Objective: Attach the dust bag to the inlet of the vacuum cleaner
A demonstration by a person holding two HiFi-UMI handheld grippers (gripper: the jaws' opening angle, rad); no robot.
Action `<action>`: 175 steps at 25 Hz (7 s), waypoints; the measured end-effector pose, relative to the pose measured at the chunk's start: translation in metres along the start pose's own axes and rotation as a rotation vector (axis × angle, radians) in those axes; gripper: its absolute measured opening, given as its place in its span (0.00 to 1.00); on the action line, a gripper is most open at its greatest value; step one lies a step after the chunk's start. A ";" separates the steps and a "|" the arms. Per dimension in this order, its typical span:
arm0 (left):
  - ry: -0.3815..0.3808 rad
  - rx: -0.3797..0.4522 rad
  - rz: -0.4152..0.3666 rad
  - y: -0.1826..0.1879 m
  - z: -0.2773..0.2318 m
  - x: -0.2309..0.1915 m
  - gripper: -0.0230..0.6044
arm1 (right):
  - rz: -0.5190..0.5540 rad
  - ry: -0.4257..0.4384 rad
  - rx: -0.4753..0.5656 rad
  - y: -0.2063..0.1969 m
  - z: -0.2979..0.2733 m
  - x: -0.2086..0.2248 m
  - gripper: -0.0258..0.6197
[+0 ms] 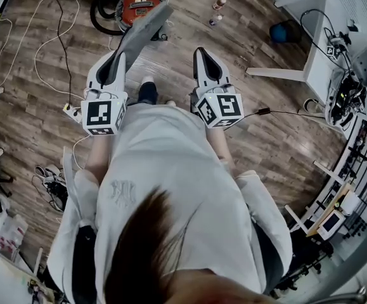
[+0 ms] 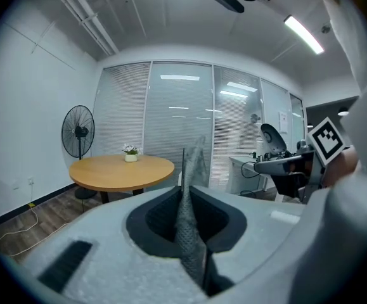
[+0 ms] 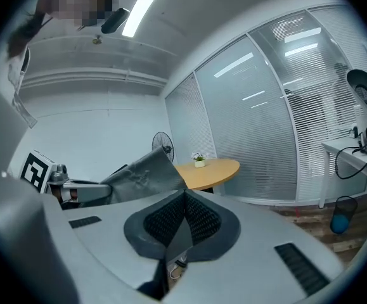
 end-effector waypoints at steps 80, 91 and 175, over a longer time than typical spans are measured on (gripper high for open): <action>-0.572 -0.403 -0.360 -0.068 -0.165 0.028 0.10 | 0.472 0.657 -0.447 -0.028 -0.154 0.021 0.34; -0.678 -0.451 -0.498 -0.111 -0.169 0.041 0.10 | 0.802 0.796 -0.722 -0.097 -0.150 0.018 0.24; -0.670 -0.881 -0.426 -0.488 -0.323 -0.008 0.12 | 0.868 0.892 -1.040 -0.471 -0.298 0.115 0.09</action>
Point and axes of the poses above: the fingertips, and each gripper's own axes: z backward along the fingers, x to its right, y out of its top, the point moved 3 cm from there along z, backward along the fingers, and after that the axes turned 1 degree about -z, right-handed, at the moved point
